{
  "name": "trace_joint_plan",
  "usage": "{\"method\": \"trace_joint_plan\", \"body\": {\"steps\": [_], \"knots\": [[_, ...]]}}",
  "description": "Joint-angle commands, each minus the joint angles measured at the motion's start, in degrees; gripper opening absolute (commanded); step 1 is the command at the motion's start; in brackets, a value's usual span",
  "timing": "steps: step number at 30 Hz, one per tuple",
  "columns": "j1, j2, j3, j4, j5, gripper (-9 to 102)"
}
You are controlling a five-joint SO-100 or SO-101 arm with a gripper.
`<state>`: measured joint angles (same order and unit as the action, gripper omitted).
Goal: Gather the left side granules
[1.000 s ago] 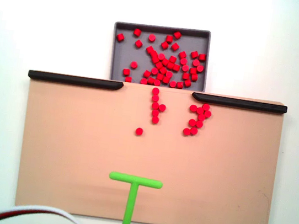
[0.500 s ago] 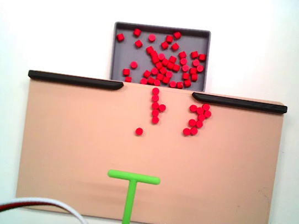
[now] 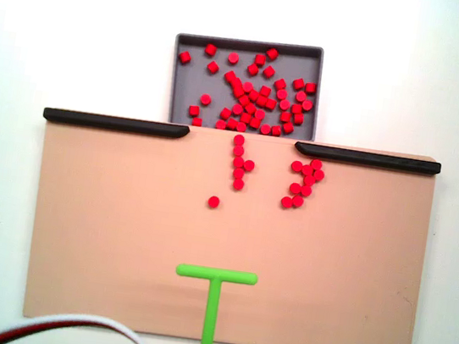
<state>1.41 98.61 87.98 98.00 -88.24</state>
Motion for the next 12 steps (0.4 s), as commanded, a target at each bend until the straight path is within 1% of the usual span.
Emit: {"method": "trace_joint_plan", "body": {"steps": [1,12], "knots": [[-1.32,2.46,-1.32,0.00,1.85,0],[-1.41,2.64,-1.32,0.00,2.29,0]]}}
